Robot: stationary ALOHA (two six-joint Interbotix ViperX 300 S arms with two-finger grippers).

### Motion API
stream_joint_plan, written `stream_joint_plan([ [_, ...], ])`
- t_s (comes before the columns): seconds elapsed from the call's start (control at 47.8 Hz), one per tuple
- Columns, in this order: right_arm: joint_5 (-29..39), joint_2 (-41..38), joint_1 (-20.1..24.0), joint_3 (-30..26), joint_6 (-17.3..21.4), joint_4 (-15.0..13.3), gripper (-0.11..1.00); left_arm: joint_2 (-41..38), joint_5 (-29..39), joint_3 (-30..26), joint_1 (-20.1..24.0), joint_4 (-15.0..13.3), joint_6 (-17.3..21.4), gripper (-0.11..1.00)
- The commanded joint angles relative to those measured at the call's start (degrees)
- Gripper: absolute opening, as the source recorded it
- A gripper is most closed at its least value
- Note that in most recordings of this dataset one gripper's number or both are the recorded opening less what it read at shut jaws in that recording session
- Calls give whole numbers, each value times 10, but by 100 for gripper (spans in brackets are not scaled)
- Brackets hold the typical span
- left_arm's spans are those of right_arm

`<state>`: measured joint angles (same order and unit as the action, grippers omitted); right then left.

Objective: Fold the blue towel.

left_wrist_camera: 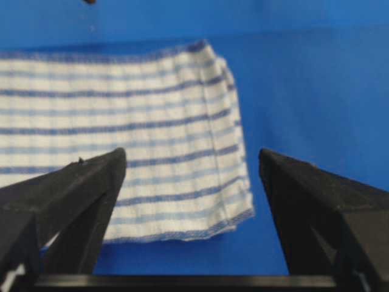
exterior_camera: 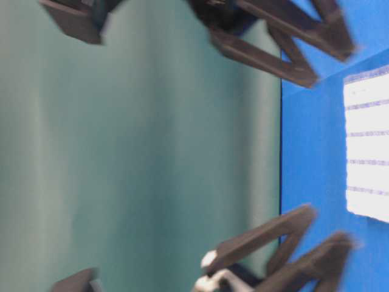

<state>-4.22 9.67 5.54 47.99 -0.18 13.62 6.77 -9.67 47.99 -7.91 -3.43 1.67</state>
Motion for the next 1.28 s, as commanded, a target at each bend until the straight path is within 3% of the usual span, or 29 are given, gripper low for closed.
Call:
stream_joint_plan([
  [0.0, 18, 47, -9, -4, -9, -4, 89, 46, 24, -2, -1, 2, 1, 84],
  [0.209, 46, 131, -18, 27, -27, -11, 89, 125, 45, 37, -1, 2, 0, 83],
  [0.775, 88, 441, -19, 200, -27, -13, 89, 390, 31, 210, 16, 2, -1, 82],
  [1.005, 81, 491, -19, 258, -27, -13, 89, 489, 43, 276, 21, 2, -1, 82],
  [1.257, 41, 479, -19, 294, -27, -11, 89, 545, 75, 315, 21, 3, -1, 82],
])
